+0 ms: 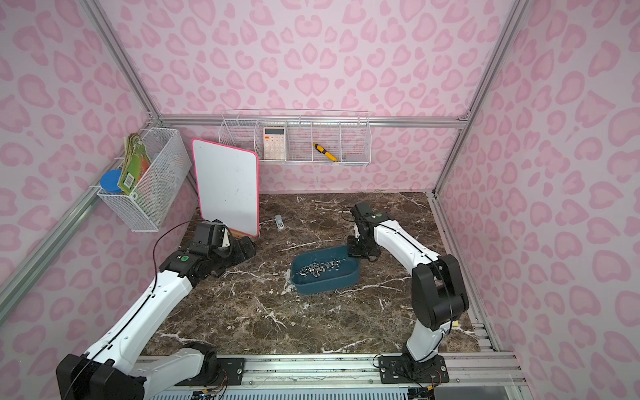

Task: Take out the wing nut from the storage box
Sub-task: Place the storage box at the center of the board.

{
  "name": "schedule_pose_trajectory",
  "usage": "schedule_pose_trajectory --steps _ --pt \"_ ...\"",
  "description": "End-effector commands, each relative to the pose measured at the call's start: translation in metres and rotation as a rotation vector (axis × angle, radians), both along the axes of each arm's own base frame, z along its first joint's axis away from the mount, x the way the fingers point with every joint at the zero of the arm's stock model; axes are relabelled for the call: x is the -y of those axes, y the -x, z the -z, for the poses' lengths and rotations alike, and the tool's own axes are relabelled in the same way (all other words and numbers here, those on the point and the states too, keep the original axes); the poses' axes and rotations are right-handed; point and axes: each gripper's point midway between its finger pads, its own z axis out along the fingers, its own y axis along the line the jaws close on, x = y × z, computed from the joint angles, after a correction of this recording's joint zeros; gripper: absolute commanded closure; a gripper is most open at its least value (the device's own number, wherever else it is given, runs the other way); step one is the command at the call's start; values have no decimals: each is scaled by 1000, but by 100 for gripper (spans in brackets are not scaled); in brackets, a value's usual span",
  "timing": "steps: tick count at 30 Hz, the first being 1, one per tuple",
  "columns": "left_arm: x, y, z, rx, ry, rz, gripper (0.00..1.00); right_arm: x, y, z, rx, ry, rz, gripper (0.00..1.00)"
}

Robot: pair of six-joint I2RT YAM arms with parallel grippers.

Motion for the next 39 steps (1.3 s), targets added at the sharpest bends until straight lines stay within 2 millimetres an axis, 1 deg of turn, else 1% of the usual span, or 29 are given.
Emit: schedule_pose_trajectory --steps 1,4,7,9,17,21,24,27,30,32,35,36,39 --pt "0 2 0 -2 2 2 1 -18 -6 1 56 -46 21 100" --pt "1 2 2 -8 4 4 1 -32 -5 10 88 -15 -3 100" --pt "2 3 2 -18 3 9 1 -38 -3 20 115 4 6 100" --pt "2 4 3 -22 1 9 1 -38 -1 25 132 2 26 100" --pt "3 5 2 -23 -3 13 1 -29 -2 29 215 21 59 100" --pt "4 4 1 -25 -2 18 1 -26 -6 27 261 22 71 100" --pt "6 3 -1 -26 -1 23 1 -28 -11 26 287 18 62 100" --pt "6 3 -2 -30 -5 25 1 -29 -14 25 298 22 48 97" --pt "6 4 -3 -29 -10 21 1 -27 -16 25 311 41 39 89" --pt "6 4 -4 -29 -10 22 1 -28 -17 25 314 40 33 79" --pt "7 4 -4 -30 -12 25 1 -30 -17 23 313 33 22 69" --pt "8 4 -4 -31 -10 27 1 -30 -17 21 317 30 22 63" --pt "9 4 -6 -26 -9 28 0 -30 -18 9 341 23 16 55"
